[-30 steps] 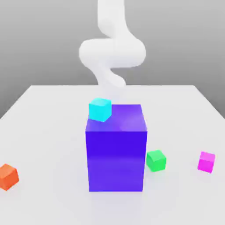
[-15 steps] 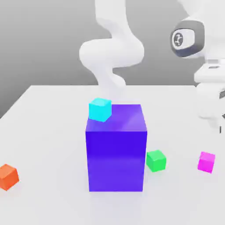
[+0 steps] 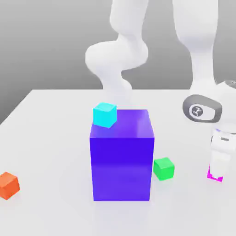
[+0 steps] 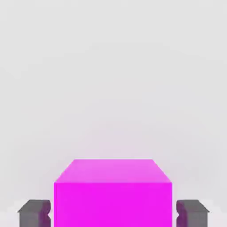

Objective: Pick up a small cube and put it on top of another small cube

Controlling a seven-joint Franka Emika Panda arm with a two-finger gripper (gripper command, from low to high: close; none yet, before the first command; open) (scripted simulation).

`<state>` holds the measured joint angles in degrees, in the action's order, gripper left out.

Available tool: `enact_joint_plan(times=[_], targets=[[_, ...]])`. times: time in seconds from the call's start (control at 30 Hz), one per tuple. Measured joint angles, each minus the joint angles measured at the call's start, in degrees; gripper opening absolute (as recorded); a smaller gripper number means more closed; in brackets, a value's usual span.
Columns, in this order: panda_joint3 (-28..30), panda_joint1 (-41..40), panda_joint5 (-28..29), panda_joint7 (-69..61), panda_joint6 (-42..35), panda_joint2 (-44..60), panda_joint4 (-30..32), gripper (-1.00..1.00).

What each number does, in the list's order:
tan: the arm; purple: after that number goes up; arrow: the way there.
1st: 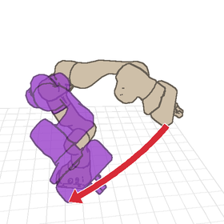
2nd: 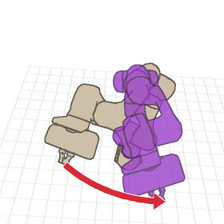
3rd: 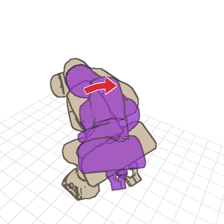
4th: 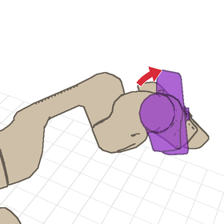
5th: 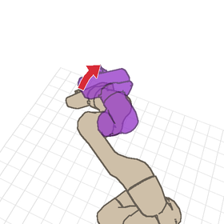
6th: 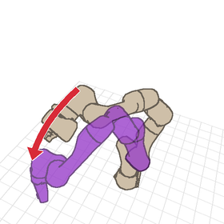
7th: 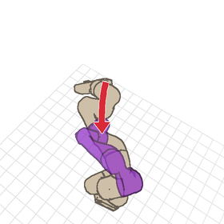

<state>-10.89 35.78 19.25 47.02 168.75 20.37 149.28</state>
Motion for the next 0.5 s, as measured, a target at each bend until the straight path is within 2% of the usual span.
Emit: enact_joint_plan(times=[0.1,0.27,0.5], targets=[[0.40,0.35,0.38,0.31,0.31,0.41,-0.09,-1.00],[-6.08,-4.30,-7.95,-6.03,-6.36,-8.53,2.07,-1.00],[-5.97,-9.75,-13.25,-24.98,-10.32,-19.57,8.52,-1.00]])
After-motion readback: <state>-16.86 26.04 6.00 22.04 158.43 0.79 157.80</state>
